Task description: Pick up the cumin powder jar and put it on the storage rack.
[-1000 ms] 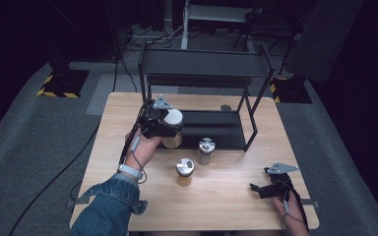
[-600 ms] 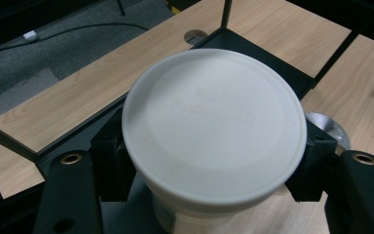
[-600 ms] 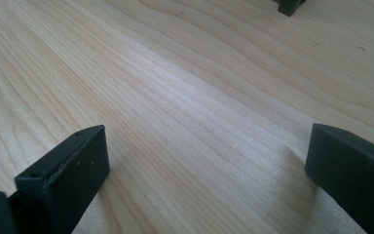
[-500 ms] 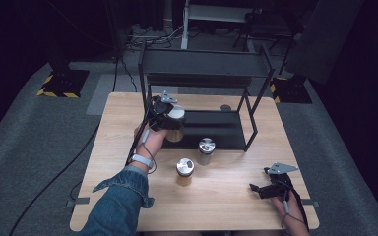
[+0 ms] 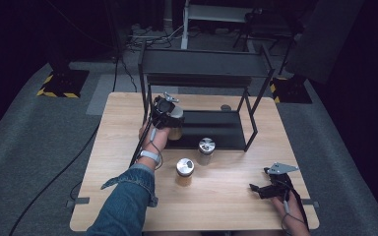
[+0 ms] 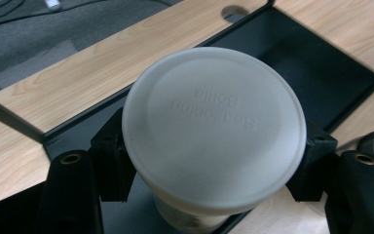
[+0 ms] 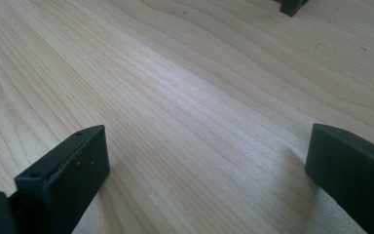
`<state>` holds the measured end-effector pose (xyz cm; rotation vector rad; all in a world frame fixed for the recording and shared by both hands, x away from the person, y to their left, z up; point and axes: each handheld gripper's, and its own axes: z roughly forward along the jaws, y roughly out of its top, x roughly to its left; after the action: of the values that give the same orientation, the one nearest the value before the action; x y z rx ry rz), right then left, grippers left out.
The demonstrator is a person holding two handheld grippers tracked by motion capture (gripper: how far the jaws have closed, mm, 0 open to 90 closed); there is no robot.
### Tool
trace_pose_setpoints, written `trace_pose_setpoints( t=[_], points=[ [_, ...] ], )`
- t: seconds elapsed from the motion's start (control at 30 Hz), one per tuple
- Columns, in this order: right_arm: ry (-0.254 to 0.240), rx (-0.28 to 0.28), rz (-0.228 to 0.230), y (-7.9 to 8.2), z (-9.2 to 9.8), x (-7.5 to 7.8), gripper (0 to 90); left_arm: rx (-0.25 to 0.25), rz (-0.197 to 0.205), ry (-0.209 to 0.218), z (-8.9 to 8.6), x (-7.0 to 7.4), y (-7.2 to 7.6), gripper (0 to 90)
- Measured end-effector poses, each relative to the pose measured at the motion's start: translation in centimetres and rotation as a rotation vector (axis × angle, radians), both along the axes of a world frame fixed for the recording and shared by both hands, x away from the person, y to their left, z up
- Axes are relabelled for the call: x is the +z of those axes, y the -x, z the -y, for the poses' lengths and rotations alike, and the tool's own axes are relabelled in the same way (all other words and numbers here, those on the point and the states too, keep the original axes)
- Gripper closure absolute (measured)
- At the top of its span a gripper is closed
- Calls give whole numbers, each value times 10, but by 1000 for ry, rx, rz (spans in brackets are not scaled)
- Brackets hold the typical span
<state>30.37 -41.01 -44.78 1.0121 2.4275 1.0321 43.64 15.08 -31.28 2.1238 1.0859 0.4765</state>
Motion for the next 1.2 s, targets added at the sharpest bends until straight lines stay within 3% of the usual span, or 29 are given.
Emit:
trace_pose_setpoints(
  t=[0.27,0.47,0.73,0.97,1.1,1.2],
  points=[
    [0,2,0,0,0,0,20,32,-1,-10,4,-8,-4,330],
    [0,2,1,0,0,0,19,30,-21,-29,10,-12,-11,330],
    [0,1,1,0,0,0,20,35,-18,-22,11,-19,-14,329],
    [1,1,1,0,0,0,19,40,-19,14,4,-23,-16,325],
    [0,1,1,0,0,0,19,43,11,26,1,-21,-11,266],
    [0,1,1,0,0,0,19,51,8,51,-3,-17,-8,158]
  ],
)
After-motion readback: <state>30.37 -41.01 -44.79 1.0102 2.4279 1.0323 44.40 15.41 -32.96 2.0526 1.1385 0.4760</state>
